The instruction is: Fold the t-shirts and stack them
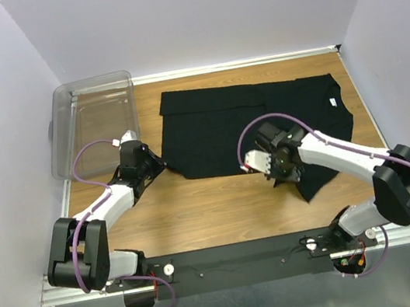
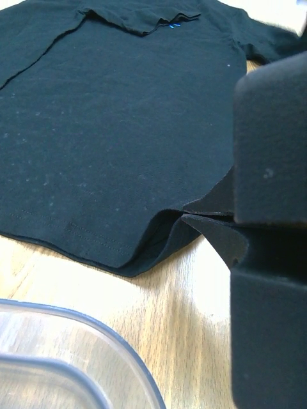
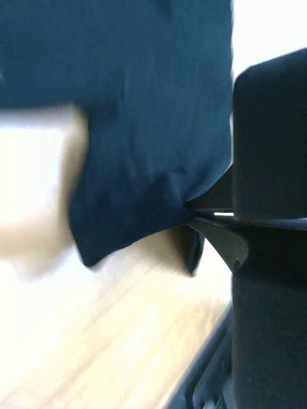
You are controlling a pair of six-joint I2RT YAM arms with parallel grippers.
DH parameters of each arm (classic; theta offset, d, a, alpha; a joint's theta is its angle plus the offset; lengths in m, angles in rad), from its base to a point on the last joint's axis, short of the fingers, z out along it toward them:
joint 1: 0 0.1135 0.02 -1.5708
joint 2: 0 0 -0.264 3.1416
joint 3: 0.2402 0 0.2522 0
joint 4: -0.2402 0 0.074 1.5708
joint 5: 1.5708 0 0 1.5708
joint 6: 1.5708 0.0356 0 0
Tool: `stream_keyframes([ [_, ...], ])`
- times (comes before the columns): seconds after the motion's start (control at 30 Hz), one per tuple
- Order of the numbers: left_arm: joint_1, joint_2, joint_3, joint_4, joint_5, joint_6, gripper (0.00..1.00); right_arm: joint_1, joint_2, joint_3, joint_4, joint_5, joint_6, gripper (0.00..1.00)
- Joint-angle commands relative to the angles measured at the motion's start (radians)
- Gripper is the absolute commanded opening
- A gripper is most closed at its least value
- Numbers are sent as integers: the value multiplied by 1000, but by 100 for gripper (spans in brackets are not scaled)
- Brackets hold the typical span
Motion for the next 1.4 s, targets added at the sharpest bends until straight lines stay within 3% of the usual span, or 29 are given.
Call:
stream_keyframes([
  [0.0,9,-3,13,9,27,24,0,3,38,162,27,133,-99,6],
  [0.13,9,31,36,11,22,33,0,-2,222,346,149,252,-114,14],
  [0.17,9,38,41,11,24,36,0,-3,256,387,177,274,-110,36],
  [0.23,9,57,53,11,24,46,0,-15,344,508,208,303,-55,66],
  [0.37,10,72,70,12,29,58,0,-69,359,588,249,290,42,76],
  [0.47,12,71,68,26,39,56,0,-147,270,549,240,98,74,74],
  [0.53,12,60,62,32,41,55,0,-180,201,477,167,-140,-19,72],
  [0.6,12,49,59,35,44,53,0,-180,103,314,136,-244,-106,70],
  [0.67,12,43,50,40,47,53,0,-180,72,227,137,-234,-120,65],
  [0.8,12,40,45,46,55,55,0,-204,53,136,174,-192,-119,65],
  [1.27,12,35,22,46,58,56,0,-207,150,104,275,-88,-81,63],
  [1.37,12,41,25,46,62,58,0,-206,159,99,280,-85,-79,59],
])
